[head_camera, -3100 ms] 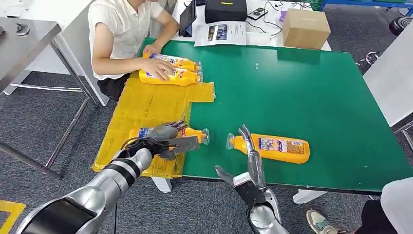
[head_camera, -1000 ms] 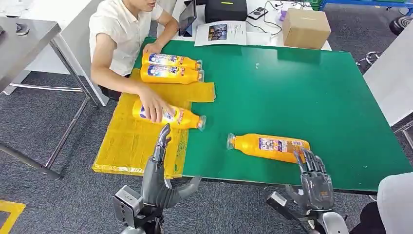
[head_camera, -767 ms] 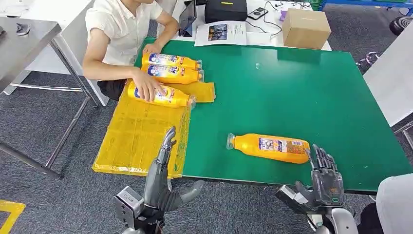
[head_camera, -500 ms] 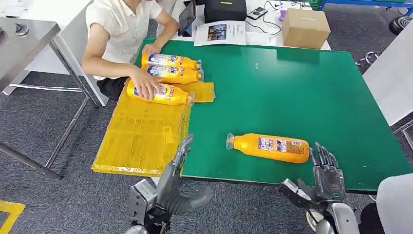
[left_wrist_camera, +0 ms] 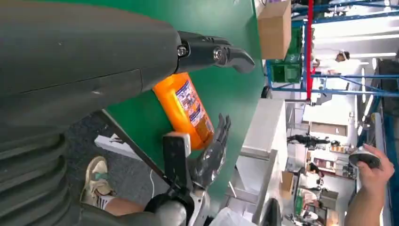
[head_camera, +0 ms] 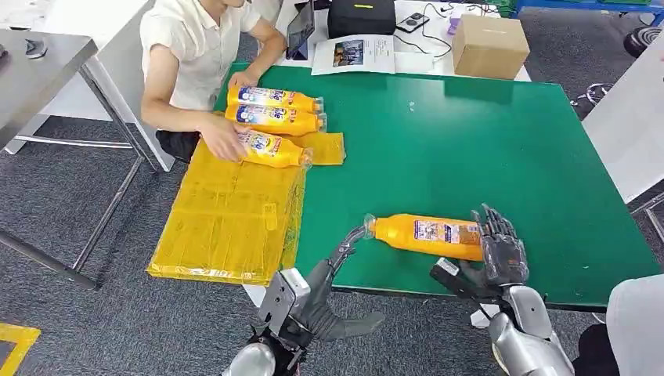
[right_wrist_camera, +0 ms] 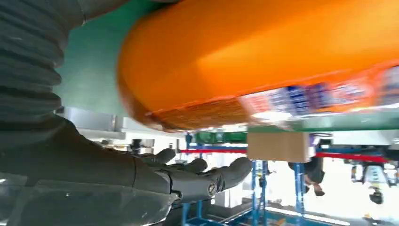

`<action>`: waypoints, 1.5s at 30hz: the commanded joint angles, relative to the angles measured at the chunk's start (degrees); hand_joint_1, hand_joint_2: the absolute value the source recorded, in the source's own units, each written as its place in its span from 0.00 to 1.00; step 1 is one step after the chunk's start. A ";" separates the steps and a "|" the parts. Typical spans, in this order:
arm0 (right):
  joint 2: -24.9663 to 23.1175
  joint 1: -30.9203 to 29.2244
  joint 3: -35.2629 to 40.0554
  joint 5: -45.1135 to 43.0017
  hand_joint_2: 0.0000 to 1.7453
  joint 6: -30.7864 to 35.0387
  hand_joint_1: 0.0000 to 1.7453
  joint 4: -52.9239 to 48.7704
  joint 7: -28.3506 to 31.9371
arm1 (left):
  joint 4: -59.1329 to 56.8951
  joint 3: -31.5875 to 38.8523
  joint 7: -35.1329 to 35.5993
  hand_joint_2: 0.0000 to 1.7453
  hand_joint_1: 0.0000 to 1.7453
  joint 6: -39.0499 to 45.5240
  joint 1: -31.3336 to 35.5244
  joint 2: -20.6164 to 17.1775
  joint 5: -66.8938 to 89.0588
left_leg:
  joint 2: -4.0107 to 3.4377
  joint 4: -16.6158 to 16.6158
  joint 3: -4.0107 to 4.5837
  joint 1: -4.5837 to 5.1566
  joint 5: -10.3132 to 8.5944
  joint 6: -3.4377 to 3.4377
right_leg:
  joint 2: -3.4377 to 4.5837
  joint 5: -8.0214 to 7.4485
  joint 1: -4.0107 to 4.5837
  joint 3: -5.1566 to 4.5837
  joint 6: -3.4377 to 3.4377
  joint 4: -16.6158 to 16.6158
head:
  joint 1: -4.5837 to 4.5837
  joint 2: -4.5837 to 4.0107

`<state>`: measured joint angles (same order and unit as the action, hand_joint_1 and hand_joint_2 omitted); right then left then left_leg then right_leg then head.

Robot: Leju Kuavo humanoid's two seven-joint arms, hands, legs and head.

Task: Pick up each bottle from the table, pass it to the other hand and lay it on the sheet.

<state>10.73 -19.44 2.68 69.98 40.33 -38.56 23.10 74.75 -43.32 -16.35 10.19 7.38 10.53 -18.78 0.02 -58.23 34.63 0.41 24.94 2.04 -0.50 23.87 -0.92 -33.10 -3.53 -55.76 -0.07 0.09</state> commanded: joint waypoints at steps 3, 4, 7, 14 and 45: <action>-2.81 -6.54 5.10 0.44 1.00 -0.43 0.00 10.37 -0.42 | -4.86 -2.49 0.64 1.00 0.00 0.16 2.81 0.68 -1.03 | -0.15 0.06 -0.25 -0.06 0.08 -0.14 | 0.20 0.02 0.05 0.19 0.15 0.05 | 0.00 0.00; -2.81 -6.54 5.10 0.44 1.00 -0.43 0.00 10.37 -0.42 | -4.86 -2.49 0.64 1.00 0.00 0.16 2.81 0.68 -1.03 | -0.13 0.07 -0.25 -0.06 0.08 -0.14 | 0.17 0.03 0.06 0.23 0.15 0.09 | -0.02 0.00; -2.44 -6.78 7.54 -1.29 1.00 -1.56 0.00 11.14 -2.08 | -4.90 -2.82 1.08 1.00 0.00 0.05 3.04 0.50 -1.98 | -0.04 0.05 -0.16 -0.04 0.04 -0.11 | 0.08 0.03 0.03 0.15 0.11 0.04 | -0.02 0.00; -2.00 -9.59 8.55 -1.76 1.00 -11.42 0.00 16.70 -7.98 | -3.38 -2.75 0.69 1.00 0.00 0.65 2.93 0.03 -2.13 | -0.05 0.05 -0.17 -0.04 0.02 -0.13 | 0.08 0.01 0.03 0.16 0.14 0.04 | -0.02 0.00; -2.07 -4.72 3.40 -13.45 1.00 -25.29 1.00 14.80 -6.18 | -1.33 -1.00 2.71 1.00 0.00 0.19 1.72 -0.27 -1.96 | 0.23 0.11 -1.04 -0.14 -0.02 -0.10 | -0.17 0.02 0.15 0.49 0.21 0.23 | -0.04 0.00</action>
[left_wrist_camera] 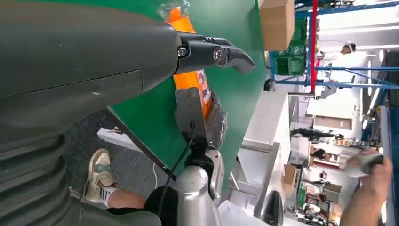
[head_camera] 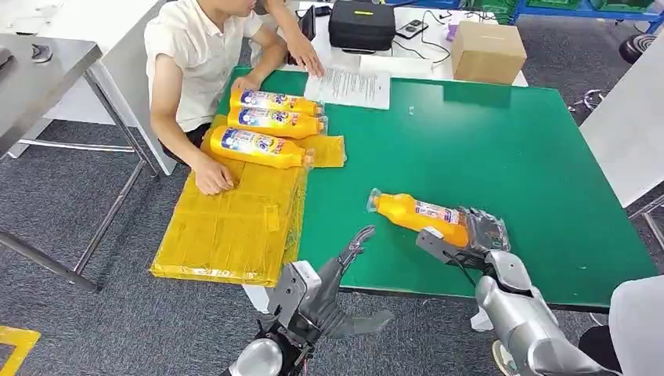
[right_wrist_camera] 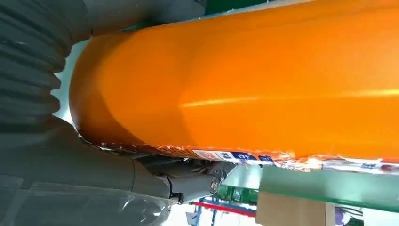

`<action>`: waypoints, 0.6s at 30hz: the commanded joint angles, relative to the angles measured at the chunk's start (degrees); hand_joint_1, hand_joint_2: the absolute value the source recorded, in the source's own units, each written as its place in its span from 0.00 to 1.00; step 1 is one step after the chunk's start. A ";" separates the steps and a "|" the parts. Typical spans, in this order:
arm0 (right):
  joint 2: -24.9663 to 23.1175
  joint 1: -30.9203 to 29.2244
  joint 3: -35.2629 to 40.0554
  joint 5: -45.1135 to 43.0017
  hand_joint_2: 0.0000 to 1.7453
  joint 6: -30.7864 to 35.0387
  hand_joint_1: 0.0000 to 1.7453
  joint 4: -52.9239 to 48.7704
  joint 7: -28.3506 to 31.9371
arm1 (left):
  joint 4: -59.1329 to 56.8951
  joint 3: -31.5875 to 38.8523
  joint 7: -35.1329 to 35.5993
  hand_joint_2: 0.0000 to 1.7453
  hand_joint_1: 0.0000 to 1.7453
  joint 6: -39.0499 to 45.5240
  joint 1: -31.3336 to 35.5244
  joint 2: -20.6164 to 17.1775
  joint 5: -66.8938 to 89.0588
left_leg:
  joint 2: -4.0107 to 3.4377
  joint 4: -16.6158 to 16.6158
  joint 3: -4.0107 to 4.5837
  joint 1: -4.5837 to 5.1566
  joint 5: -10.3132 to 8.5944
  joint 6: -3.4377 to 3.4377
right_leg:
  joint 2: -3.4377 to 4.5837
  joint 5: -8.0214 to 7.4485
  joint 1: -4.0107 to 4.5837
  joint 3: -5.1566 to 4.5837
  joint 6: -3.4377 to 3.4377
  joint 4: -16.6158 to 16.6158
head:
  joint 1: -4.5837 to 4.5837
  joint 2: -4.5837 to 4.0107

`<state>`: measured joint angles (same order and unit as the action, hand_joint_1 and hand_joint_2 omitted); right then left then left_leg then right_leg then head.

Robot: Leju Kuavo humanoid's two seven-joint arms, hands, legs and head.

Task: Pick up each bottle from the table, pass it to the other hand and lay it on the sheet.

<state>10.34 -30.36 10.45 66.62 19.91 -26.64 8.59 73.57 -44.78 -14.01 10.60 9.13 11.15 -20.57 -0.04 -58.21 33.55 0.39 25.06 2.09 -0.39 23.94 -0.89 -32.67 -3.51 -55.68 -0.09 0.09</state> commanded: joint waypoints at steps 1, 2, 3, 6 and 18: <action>-2.10 6.93 -4.91 -11.86 1.00 -4.70 1.00 2.01 10.36 | 0.19 0.57 0.01 1.00 0.00 -0.16 -0.23 -0.94 0.00 | 0.32 0.17 0.00 -0.12 -0.13 -0.18 | -0.27 -0.05 0.12 0.11 0.19 0.21 | 0.00 0.00; -3.15 7.71 -6.90 -15.51 1.00 -5.10 1.00 0.74 12.96 | 0.80 0.89 -0.76 1.00 0.00 0.49 -0.63 -1.01 0.46 | 0.25 0.15 -0.03 -0.12 -0.09 -0.15 | -0.21 -0.03 0.12 0.12 0.16 0.19 | -0.02 0.00; -3.94 8.29 -8.00 -18.42 1.00 -5.93 1.00 -0.45 14.52 | 1.25 1.21 -1.13 1.00 0.00 0.98 -0.97 -1.07 0.68 | 0.20 0.13 -0.02 -0.13 -0.06 -0.17 | -0.16 -0.03 0.13 0.10 0.18 0.18 | -0.02 0.00; -6.20 9.80 -9.99 -25.11 1.00 -5.28 1.00 -5.92 18.03 | 2.98 2.95 -3.24 1.00 0.00 3.99 -2.54 -1.08 0.60 | 0.00 0.19 -0.10 -0.15 -0.02 -0.21 | 0.04 -0.06 0.15 0.18 0.21 0.24 | -0.04 0.00; -9.89 21.00 -5.56 -48.66 1.00 -13.55 1.00 -39.89 20.80 | -2.95 5.14 -2.14 1.00 0.00 8.14 -4.84 -2.09 -8.73 | -0.46 0.07 0.33 -0.19 0.09 -0.31 | 0.44 -0.08 0.20 0.13 0.32 -0.09 | 0.00 0.00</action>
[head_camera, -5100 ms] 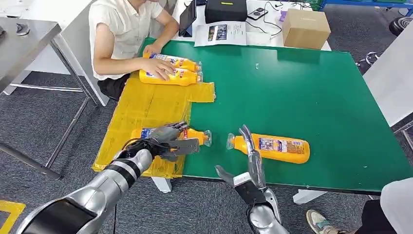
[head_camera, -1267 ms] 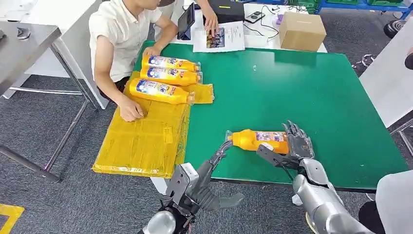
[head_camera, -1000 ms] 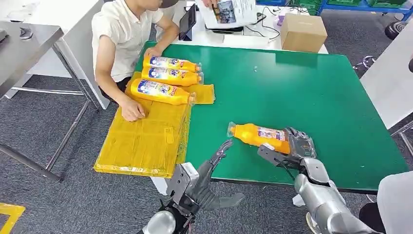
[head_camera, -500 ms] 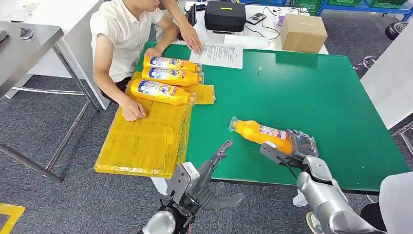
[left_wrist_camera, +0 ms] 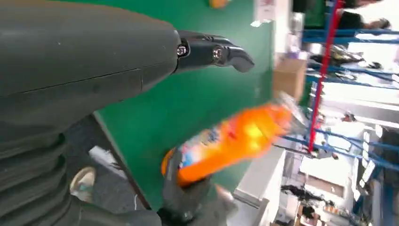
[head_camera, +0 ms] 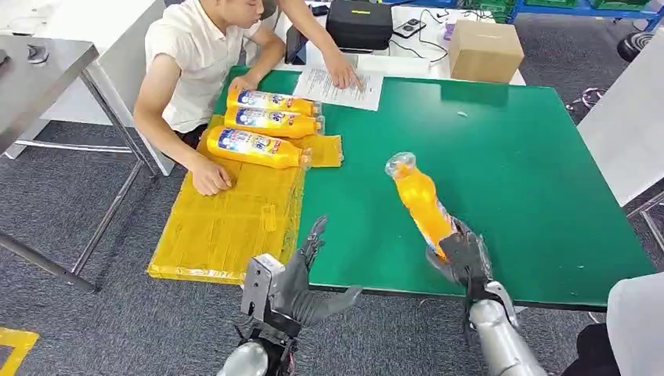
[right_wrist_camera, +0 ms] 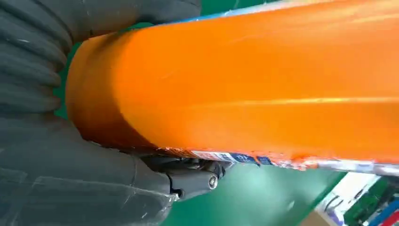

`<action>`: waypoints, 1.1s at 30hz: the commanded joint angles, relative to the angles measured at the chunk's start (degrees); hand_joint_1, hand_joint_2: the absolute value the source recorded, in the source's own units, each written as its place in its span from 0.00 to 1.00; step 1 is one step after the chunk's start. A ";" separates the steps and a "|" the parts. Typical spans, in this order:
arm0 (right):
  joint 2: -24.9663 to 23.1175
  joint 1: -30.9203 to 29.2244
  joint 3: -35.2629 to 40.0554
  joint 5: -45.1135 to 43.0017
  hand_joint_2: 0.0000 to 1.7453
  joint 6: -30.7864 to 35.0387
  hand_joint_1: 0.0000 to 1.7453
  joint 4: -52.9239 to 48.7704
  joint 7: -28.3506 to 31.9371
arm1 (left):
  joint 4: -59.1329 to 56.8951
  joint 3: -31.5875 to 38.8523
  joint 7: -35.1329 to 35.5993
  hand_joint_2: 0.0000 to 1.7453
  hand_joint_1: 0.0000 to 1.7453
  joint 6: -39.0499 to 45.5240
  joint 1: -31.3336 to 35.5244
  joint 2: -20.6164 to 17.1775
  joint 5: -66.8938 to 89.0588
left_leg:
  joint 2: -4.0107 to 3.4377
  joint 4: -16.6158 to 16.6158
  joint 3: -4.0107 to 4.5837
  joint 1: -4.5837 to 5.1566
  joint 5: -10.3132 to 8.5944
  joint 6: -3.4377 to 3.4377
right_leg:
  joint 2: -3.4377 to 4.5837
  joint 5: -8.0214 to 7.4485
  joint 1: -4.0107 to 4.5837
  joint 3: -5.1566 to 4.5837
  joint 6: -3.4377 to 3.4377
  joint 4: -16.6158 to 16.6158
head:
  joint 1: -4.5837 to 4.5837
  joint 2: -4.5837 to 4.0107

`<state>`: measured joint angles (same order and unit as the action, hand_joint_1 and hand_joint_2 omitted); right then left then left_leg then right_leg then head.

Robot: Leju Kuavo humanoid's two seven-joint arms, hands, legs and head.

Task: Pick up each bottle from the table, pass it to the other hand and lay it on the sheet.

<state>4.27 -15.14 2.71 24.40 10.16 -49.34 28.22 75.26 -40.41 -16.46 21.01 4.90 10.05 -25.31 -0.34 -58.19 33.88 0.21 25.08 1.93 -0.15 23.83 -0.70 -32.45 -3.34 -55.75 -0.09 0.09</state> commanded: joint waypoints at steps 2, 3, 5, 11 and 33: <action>-4.34 5.97 3.99 -7.31 1.00 -3.68 0.96 -18.89 1.00 | -4.43 0.49 -0.11 1.00 0.00 -2.95 -0.60 -1.25 -4.58 | -0.10 0.04 0.24 0.02 0.03 -0.13 | 0.13 0.02 -0.03 -0.31 0.13 -0.04 | 0.00 0.00; -4.42 6.23 5.02 -7.62 1.00 -3.70 0.94 -19.74 0.94 | -4.20 1.02 0.12 1.00 0.00 -3.85 -0.96 -1.22 -6.16 | -0.04 0.04 0.37 0.03 -0.03 -0.16 | 0.08 0.03 -0.04 -0.42 0.12 -0.06 | -0.02 0.00; -4.71 7.03 7.05 -9.13 1.00 -3.90 0.94 -21.37 1.02 | -4.03 1.18 0.68 1.00 0.00 -5.50 -1.36 -1.74 -8.03 | 0.04 0.04 0.47 0.02 -0.04 -0.14 | 0.07 0.03 -0.04 -0.46 0.11 -0.02 | -0.02 0.00; -5.23 7.64 8.49 -9.21 1.00 -4.24 0.95 -21.73 1.00 | -4.07 1.18 1.09 1.00 0.00 -6.43 -1.47 -1.88 -8.90 | 0.14 0.08 0.55 0.05 -0.05 -0.17 | -0.03 0.05 -0.07 -0.54 0.12 -0.01 | 0.00 0.00; -4.90 8.16 27.28 -5.18 1.00 -4.90 0.99 -18.36 3.96 | -2.78 0.84 1.07 1.00 0.00 -11.33 4.76 0.98 -12.39 | 0.33 -0.01 0.72 0.00 -0.08 -0.17 | -0.23 0.07 -0.03 -0.66 0.12 -0.04 | -0.02 0.00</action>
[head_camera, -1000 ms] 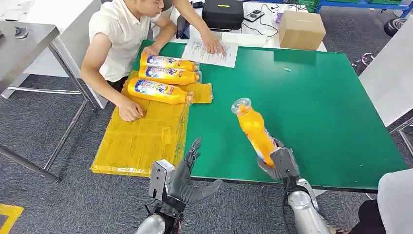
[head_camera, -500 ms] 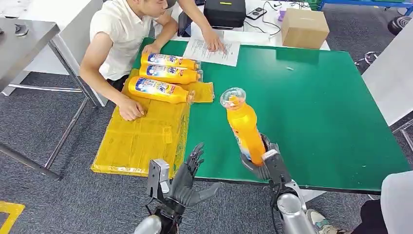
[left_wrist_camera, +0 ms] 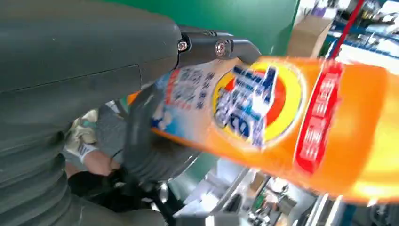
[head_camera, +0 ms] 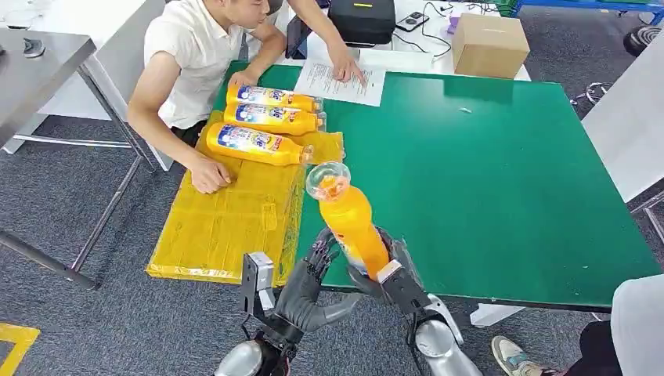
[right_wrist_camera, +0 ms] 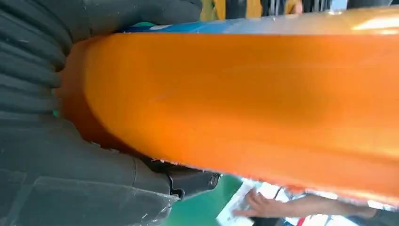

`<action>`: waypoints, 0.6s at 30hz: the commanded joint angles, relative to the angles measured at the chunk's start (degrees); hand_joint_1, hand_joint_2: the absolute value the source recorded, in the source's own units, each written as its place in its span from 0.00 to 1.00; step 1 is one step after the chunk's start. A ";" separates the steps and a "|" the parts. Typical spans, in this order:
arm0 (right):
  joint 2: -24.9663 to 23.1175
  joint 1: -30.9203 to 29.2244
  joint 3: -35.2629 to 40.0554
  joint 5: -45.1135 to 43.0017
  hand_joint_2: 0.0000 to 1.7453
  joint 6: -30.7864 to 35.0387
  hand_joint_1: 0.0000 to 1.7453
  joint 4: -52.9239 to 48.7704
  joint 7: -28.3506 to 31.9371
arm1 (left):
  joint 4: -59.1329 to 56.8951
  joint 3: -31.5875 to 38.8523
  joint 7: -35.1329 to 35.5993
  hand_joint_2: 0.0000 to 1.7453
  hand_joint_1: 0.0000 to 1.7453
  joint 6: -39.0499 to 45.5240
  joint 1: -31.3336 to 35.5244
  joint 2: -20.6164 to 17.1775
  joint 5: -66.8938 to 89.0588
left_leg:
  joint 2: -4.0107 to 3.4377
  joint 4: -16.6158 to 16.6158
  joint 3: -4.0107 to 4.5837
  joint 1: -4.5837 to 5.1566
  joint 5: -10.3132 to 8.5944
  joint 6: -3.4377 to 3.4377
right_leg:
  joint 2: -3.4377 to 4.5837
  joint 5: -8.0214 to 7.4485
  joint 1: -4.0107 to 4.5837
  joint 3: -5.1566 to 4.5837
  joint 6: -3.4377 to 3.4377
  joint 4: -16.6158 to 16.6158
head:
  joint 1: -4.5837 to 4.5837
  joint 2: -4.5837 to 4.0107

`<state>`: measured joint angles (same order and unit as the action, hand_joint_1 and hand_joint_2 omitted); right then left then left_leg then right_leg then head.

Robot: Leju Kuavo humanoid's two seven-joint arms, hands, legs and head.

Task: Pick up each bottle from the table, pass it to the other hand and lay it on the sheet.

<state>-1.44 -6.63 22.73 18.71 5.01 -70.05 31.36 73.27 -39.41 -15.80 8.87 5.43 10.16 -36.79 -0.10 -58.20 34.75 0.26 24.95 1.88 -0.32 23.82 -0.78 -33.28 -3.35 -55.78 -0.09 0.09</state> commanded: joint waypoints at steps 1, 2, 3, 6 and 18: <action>0.82 -0.25 7.31 0.48 1.00 0.30 1.00 2.42 0.85 | -0.68 -0.02 0.36 1.00 0.00 0.80 4.21 0.94 -1.13 | 0.08 0.01 -0.14 -0.06 0.04 -0.11 | -0.05 0.06 0.06 0.16 0.11 0.01 | -0.02 0.00; 0.91 -0.35 7.61 0.52 1.00 0.39 0.98 2.68 0.93 | -0.23 0.16 0.15 1.00 0.00 0.70 4.12 0.89 -1.73 | 0.06 0.01 -0.16 -0.05 0.05 -0.11 | -0.03 0.06 0.05 0.16 0.12 0.00 | -0.02 0.00; 0.94 -0.35 7.69 0.52 1.00 0.42 1.00 2.80 0.95 | 0.00 0.19 0.07 1.00 0.00 0.69 4.11 0.83 -1.82 | 0.02 0.01 -0.07 -0.03 0.02 -0.06 | -0.01 0.02 0.03 0.08 0.07 0.01 | 0.00 0.00; 0.93 -0.19 7.83 0.52 1.00 0.43 1.00 2.94 1.01 | 0.36 0.44 -0.20 1.00 0.00 0.92 4.25 0.84 -1.83 | 0.04 0.03 -0.22 -0.06 0.07 -0.13 | -0.01 0.08 0.05 0.23 0.14 0.03 | -0.04 0.00; 0.94 0.06 8.20 0.57 1.00 0.48 0.99 2.80 1.07 | 0.12 0.84 -1.02 1.00 0.00 2.89 4.37 0.95 -1.28 | 0.03 0.02 -0.07 -0.04 0.02 -0.07 | -0.01 0.02 0.04 0.09 0.08 0.02 | 0.00 0.00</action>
<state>-1.11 -5.75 27.93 18.84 5.53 -70.05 32.39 74.36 -37.59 -16.09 9.64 7.45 11.10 -38.40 -0.10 -58.20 34.77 0.26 24.95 1.88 -0.32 23.82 -0.78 -33.29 -3.35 -55.78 -0.09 0.09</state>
